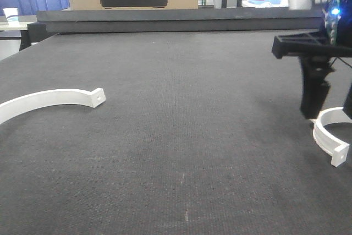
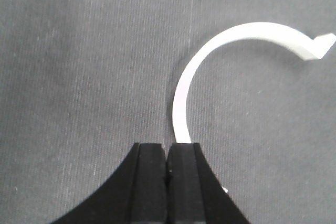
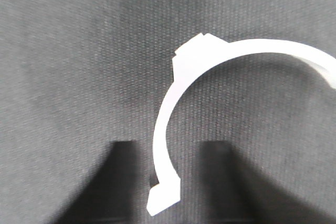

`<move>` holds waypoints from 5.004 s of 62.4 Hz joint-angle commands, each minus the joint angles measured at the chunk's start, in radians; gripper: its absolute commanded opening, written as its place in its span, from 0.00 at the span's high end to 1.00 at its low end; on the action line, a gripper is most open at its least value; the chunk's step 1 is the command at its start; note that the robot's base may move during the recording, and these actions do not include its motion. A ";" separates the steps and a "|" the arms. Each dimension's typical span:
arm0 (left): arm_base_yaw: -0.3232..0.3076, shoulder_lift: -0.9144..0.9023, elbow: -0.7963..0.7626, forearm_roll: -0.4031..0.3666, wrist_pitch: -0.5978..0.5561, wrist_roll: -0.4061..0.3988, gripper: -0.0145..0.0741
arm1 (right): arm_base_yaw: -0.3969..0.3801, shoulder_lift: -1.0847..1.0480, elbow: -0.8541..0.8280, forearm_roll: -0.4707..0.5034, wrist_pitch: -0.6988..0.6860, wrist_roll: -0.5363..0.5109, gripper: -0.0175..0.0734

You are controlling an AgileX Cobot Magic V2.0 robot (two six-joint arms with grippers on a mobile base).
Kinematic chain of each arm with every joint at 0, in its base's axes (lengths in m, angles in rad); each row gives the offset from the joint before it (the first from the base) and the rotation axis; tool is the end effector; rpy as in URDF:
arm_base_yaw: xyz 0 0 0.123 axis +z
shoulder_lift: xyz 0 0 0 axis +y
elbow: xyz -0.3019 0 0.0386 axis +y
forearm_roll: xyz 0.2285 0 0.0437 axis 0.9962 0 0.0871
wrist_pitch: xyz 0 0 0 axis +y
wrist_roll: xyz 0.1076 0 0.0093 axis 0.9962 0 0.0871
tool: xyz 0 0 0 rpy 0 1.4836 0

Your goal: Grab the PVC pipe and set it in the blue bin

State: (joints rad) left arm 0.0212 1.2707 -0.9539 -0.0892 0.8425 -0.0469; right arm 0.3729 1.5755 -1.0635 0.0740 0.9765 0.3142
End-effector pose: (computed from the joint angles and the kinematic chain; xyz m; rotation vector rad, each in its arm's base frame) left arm 0.2301 -0.0023 0.2986 -0.1459 2.6379 -0.1166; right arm 0.2573 0.1078 0.2446 -0.0337 2.9985 0.1774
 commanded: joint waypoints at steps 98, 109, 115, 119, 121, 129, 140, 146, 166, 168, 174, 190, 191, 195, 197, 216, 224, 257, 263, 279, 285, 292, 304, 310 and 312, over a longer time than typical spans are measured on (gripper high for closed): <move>0.000 0.001 0.004 -0.021 0.000 0.002 0.96 | 0.000 0.079 0.048 -0.026 -0.121 0.053 0.87; 0.000 0.001 -0.001 -0.038 0.015 0.002 0.96 | 0.000 0.079 0.048 -0.053 -0.127 0.053 0.99; -0.014 0.001 -0.032 -0.041 0.062 0.002 0.96 | 0.000 0.069 0.046 -0.088 -0.092 0.053 0.98; -0.047 0.001 -0.075 -0.012 0.116 0.002 0.96 | 0.000 0.048 0.046 -0.120 -0.064 0.053 0.98; -0.066 0.003 -0.099 0.002 0.130 0.002 0.96 | 0.000 0.033 0.046 -0.139 -0.052 0.053 0.98; -0.121 0.010 -0.172 0.057 0.157 -0.076 0.96 | 0.000 -0.037 0.046 -0.176 -0.016 0.053 0.98; -0.124 0.097 -0.255 0.071 0.262 -0.089 0.96 | 0.000 -0.159 0.046 -0.180 -0.007 0.053 0.98; -0.124 0.172 -0.284 0.071 0.293 -0.089 0.96 | 0.000 -0.215 0.046 -0.180 -0.005 0.053 0.98; -0.124 0.338 -0.294 0.067 0.241 -0.089 0.96 | 0.000 -0.267 0.046 -0.200 0.013 0.053 0.98; -0.124 0.351 -0.294 0.069 0.235 -0.089 0.96 | 0.000 -0.267 0.046 -0.200 0.011 0.053 0.98; -0.124 0.378 -0.294 0.069 0.231 -0.085 0.92 | 0.000 -0.267 0.046 -0.200 -0.002 0.053 0.98; -0.124 0.441 -0.292 0.089 0.216 -0.085 0.55 | 0.000 -0.267 0.046 -0.200 -0.026 0.053 0.98; -0.124 0.447 -0.292 0.089 0.213 -0.087 0.53 | 0.000 -0.267 0.046 -0.200 -0.026 0.053 0.98; -0.124 0.460 -0.292 0.089 0.203 -0.087 0.50 | 0.000 -0.267 0.046 -0.200 -0.026 0.053 0.98; -0.124 0.470 -0.292 0.089 0.193 -0.087 0.50 | 0.000 -0.267 0.047 -0.200 -0.026 0.053 0.98; -0.124 0.549 -0.292 0.095 0.181 -0.087 0.50 | 0.000 -0.267 0.047 -0.200 -0.026 0.053 0.98; -0.124 0.551 -0.292 0.095 0.181 -0.087 0.53 | 0.000 -0.267 0.047 -0.200 -0.030 0.053 0.98; -0.126 0.489 -0.294 0.095 0.204 -0.087 0.96 | 0.000 -0.267 0.047 -0.222 -0.110 0.053 0.98; -0.128 0.433 -0.294 0.089 0.190 -0.087 0.96 | 0.000 -0.267 0.045 -0.222 -0.129 0.053 0.98; -0.128 0.220 -0.281 0.089 0.066 -0.087 0.96 | -0.112 -0.267 0.047 -0.157 -0.145 0.055 0.98; -0.128 0.136 -0.239 0.089 -0.036 -0.087 0.96 | -0.173 -0.274 0.050 -0.122 -0.180 0.000 0.98; -0.128 0.038 -0.157 0.081 -0.153 -0.087 0.96 | -0.213 -0.282 0.051 -0.055 -0.236 -0.150 0.98; -0.126 -0.119 0.034 0.065 -0.345 -0.087 0.96 | -0.287 -0.282 0.080 0.113 -0.302 -0.364 0.99; -0.115 -0.188 0.134 0.065 -0.443 -0.087 0.96 | -0.348 -0.282 0.114 0.252 -0.322 -0.507 0.99; -0.110 -0.213 0.159 0.065 -0.464 -0.087 0.96 | -0.374 -0.282 0.124 0.301 -0.324 -0.548 0.99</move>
State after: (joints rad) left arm -0.0991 1.1162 -0.8555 -0.0127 0.4767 -0.1299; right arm 0.0546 1.3010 -0.9653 0.2532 0.6860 -0.0979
